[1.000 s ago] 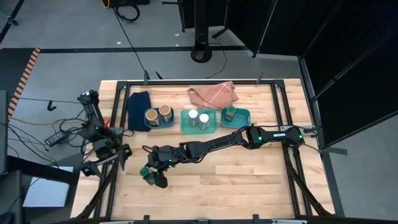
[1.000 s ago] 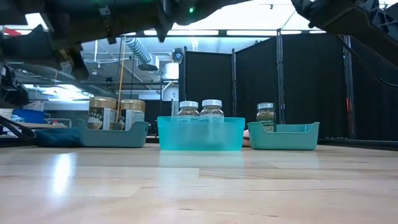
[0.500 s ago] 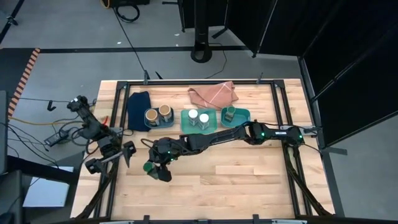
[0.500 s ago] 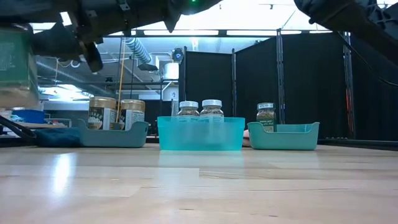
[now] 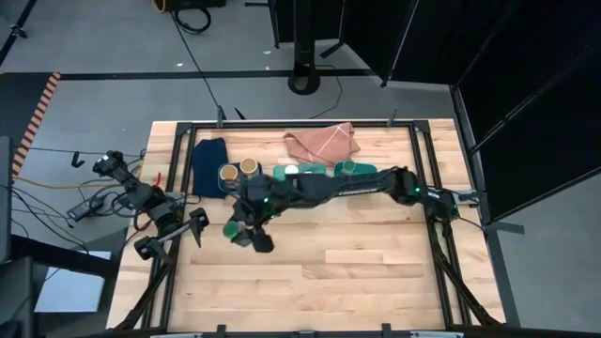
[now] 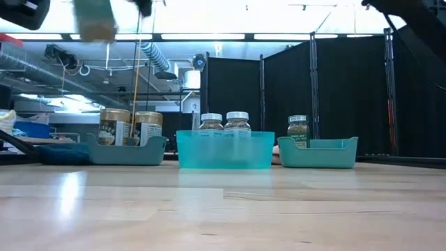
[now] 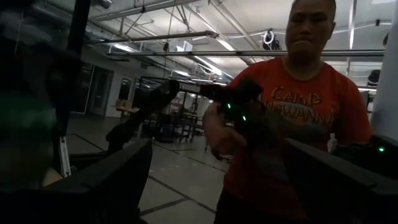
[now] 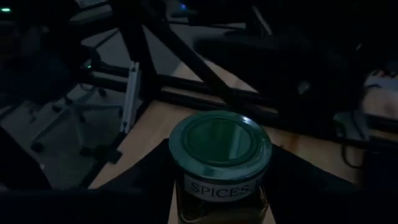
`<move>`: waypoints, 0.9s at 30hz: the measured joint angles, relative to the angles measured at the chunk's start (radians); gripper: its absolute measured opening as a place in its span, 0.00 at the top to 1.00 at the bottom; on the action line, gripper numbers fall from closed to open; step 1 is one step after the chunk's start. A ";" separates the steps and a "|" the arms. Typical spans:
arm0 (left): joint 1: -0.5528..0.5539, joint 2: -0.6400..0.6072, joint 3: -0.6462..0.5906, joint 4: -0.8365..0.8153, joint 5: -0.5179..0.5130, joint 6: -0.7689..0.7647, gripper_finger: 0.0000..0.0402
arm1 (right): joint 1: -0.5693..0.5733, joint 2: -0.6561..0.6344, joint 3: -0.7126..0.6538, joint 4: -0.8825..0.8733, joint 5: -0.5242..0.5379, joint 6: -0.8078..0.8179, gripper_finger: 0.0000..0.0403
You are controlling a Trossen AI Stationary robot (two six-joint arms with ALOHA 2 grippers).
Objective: Sort spices by type
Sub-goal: Put the green seasoning into the light green bin
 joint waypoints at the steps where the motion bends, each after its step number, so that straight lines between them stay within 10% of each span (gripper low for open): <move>1: 0.011 0.000 0.000 0.002 0.008 -0.002 0.10 | -0.006 -0.022 0.000 -0.027 -0.002 -0.012 0.49; 27: 0.243 0.000 0.000 0.015 0.085 -0.046 0.10 | -0.161 -0.418 0.000 -0.629 -0.007 -0.171 0.49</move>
